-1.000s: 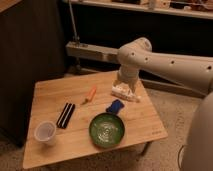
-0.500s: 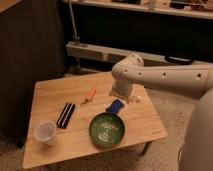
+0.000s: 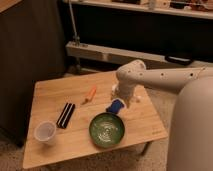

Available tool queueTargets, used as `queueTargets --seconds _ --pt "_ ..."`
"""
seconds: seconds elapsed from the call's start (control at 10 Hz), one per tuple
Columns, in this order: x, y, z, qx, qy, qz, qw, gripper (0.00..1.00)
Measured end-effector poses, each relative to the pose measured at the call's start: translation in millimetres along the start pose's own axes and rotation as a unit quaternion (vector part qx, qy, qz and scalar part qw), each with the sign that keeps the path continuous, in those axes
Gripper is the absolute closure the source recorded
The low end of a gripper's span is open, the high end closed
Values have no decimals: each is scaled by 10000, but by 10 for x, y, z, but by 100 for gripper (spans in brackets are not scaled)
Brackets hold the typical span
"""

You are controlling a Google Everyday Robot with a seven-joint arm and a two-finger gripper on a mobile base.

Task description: Place the white sponge in the ceramic cup

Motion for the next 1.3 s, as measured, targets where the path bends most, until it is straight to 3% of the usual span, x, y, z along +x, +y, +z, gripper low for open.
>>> queueTargets --seconds 0.2,0.6,1.3 --pt "48 7 128 32 213 -8 9998 35" --pt "212 104 383 110 430 -199 9988 35" --pt "282 173 766 150 506 -362 9979 35"
